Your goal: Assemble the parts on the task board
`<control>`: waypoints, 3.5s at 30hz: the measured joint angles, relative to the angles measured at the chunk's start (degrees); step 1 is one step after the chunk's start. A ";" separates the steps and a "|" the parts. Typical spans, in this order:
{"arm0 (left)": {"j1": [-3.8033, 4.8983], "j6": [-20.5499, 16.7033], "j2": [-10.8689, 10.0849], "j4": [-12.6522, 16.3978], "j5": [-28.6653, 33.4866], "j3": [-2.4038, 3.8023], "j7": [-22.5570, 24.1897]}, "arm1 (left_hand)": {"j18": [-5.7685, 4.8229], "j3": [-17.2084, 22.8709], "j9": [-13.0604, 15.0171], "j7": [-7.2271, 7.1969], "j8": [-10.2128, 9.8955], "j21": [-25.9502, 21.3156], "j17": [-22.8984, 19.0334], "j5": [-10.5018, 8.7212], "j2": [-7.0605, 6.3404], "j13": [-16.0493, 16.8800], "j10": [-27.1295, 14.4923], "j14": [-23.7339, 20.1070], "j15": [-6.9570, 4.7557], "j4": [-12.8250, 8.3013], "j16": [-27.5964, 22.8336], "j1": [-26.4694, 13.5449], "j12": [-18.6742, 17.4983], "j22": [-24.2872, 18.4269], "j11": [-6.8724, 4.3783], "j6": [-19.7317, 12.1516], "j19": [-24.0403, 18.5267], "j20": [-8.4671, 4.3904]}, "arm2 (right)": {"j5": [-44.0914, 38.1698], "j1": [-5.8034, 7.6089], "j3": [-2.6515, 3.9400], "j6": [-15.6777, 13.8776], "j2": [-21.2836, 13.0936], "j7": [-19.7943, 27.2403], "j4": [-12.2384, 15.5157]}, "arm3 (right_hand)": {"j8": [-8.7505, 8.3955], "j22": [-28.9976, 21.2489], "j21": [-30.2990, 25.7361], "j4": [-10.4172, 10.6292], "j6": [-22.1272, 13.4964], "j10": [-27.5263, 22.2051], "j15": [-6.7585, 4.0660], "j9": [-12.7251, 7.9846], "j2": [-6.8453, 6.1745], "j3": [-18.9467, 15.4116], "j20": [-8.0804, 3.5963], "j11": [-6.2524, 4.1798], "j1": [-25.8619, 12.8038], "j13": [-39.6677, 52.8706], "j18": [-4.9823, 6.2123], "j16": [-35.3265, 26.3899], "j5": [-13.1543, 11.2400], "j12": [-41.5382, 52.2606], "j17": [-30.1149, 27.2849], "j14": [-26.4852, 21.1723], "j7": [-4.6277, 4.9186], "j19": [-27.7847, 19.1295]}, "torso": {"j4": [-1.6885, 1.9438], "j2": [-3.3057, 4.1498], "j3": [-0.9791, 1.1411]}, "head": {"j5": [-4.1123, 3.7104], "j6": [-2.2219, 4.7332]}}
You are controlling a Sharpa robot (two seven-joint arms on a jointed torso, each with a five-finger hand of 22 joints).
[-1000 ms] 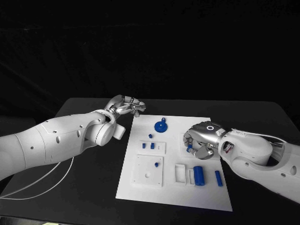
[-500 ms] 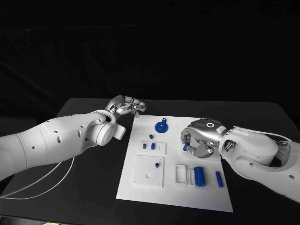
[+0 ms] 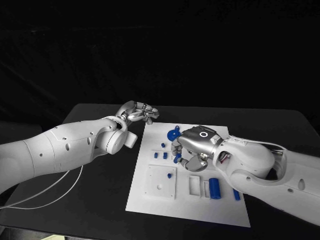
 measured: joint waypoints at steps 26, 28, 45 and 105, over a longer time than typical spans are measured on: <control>0.00 0.05 0.67 -0.07 0.12 0.00 -0.05 | 0.00 0.00 0.01 0.00 0.00 -0.23 0.17 0.00 0.00 0.00 0.00 0.00 0.00 0.00 -0.23 0.00 0.00 0.04 0.00 0.00 0.00 0.00 | -0.28 -4.58 -3.49 -0.24 7.97 1.01 -2.75 | -0.06 0.00 0.00 -0.23 -0.09 0.00 -0.01 0.14 -0.09 0.08 -0.02 0.00 -0.08 0.12 0.00 0.00 -0.17 -0.07 -0.01 -0.01 0.08 0.02 | 0.08 0.07 -0.03 | 2.70 -0.98; 0.00 0.06 0.70 -0.08 0.13 0.00 -0.06 | 0.00 0.00 0.01 0.00 0.00 -0.23 0.17 0.00 0.00 0.00 0.00 0.00 0.00 0.00 -0.23 0.00 0.00 0.04 -0.01 0.00 0.00 0.00 | -0.30 -4.67 -3.55 -0.18 7.98 1.05 -2.79 | -0.07 0.00 0.00 -0.23 -0.09 0.00 -0.01 0.14 -0.09 0.08 -0.10 0.00 -0.08 0.12 0.00 -0.01 -0.17 -0.07 -0.01 -0.01 0.08 0.12 | 0.07 0.07 -0.01 | 2.82 -1.12; 0.00 0.14 0.82 -0.22 0.15 0.00 -0.10 | 0.00 0.00 -0.04 0.00 0.00 -0.23 0.22 0.00 0.00 0.00 0.00 0.00 0.00 0.00 -0.23 0.00 0.00 0.09 -0.01 0.00 0.00 0.00 | -1.20 -4.76 -3.71 0.57 7.43 1.08 -3.02 | -0.21 0.00 0.00 -0.46 -0.14 0.01 -0.01 0.19 0.08 0.17 -0.09 0.00 0.09 0.12 0.00 -0.01 -0.39 -0.26 0.04 -0.01 0.11 0.12 | 0.01 0.06 0.05 | 3.03 -1.33; 0.00 0.26 0.76 -0.26 0.18 -0.01 -0.24 | 0.00 0.00 -0.07 0.00 0.21 -0.22 0.49 0.00 0.00 0.00 -0.02 0.00 0.00 0.00 -0.44 0.00 0.00 0.24 -0.03 0.00 0.00 0.00 | -5.02 -4.35 -5.10 3.35 9.16 -0.41 -3.27 | 0.00 -0.01 0.21 -1.04 -0.10 0.02 -0.03 0.45 0.25 0.40 0.00 0.01 -0.22 0.44 0.00 0.00 -0.17 -0.33 0.06 -0.02 0.11 0.20 | 0.08 0.05 -0.04 | 3.10 -2.06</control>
